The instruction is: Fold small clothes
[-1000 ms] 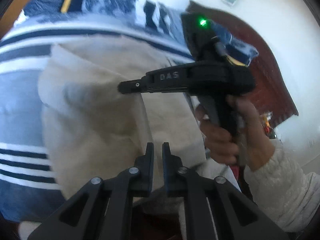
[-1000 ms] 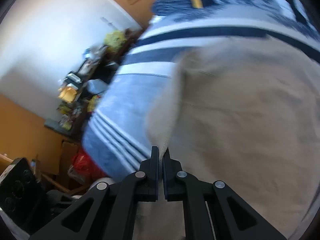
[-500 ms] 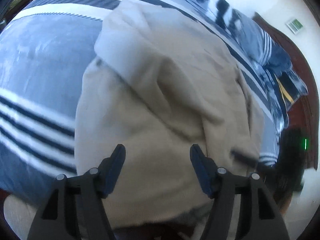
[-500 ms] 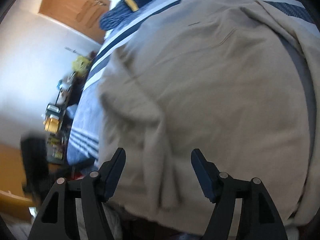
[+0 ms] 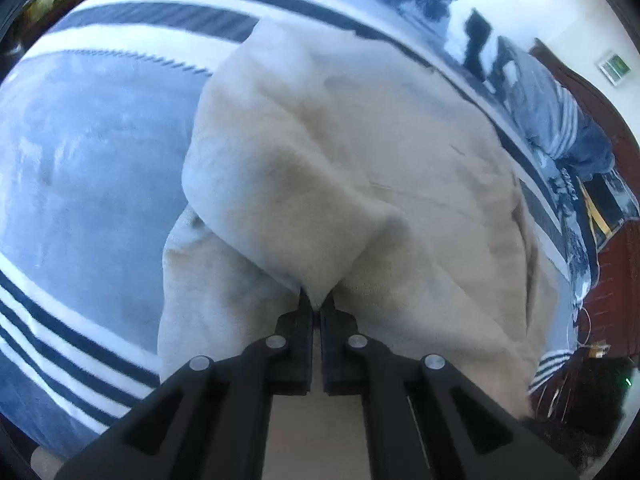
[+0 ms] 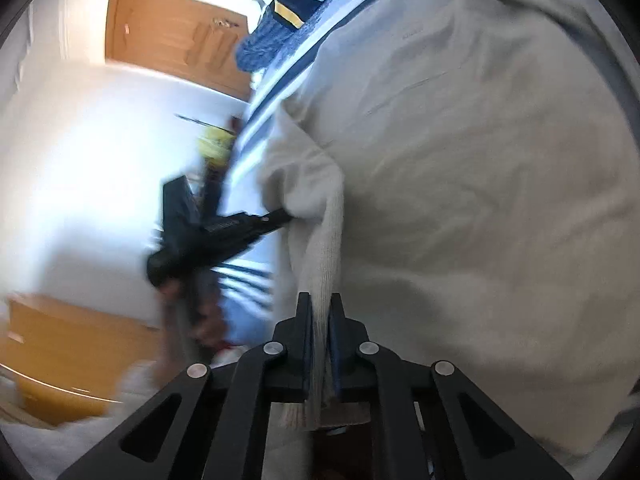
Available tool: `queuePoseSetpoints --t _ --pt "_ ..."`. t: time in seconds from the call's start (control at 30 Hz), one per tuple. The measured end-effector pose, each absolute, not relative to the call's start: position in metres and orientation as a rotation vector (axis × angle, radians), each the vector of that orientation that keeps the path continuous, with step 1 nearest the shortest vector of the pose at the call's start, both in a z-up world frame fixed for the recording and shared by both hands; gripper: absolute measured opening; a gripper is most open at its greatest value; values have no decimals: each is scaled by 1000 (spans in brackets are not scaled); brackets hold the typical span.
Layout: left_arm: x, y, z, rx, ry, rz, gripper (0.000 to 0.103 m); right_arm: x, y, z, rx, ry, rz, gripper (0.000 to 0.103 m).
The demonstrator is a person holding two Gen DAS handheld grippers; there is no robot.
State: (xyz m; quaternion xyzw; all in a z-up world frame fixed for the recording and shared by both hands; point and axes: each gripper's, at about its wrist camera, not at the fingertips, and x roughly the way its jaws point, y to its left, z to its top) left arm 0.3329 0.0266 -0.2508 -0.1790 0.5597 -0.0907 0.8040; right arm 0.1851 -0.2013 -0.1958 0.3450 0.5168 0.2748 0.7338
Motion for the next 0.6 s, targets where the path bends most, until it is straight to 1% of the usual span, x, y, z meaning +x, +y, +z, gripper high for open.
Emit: queuePoseSetpoints --t 0.03,0.13,0.17,0.2,0.23,0.27,0.3,0.33,0.37,0.4,0.43,0.47,0.5,0.6 --pt "330 25 -250 -383 1196 -207 3 186 -204 -200 744 1155 582 8" --pt "319 22 -263 -335 1249 -203 3 193 -207 -227 567 1257 380 8" --pt "316 23 -266 -313 1257 -202 7 194 -203 -234 518 1281 352 9" --pt "312 25 -266 -312 1261 -203 14 194 -200 -238 503 1297 334 9" --pt "306 29 -264 -324 1251 -204 17 191 -199 -234 506 1282 303 9" --pt "298 35 -256 -342 1213 -216 27 187 -197 -224 496 1250 279 10" --pt "290 41 -247 -356 1173 -220 42 181 -192 -205 468 1192 270 13" --pt "283 48 -239 -373 1130 -218 52 178 -188 -186 450 1136 269 19" --pt "276 56 -229 -395 1079 -213 71 177 -183 -169 438 1078 273 44" --pt "272 63 -222 -410 1047 -203 82 174 -179 -155 425 1025 281 80" --pt "271 69 -216 -424 1020 -187 84 174 -173 -130 406 941 292 91" --pt "272 75 -212 -439 1006 -171 84 175 -170 -117 394 897 300 97" --pt "277 83 -212 -465 1008 -158 84 182 -160 -99 378 857 331 97" --pt "298 110 -221 -562 1025 -104 84 217 -142 -72 343 828 385 97"
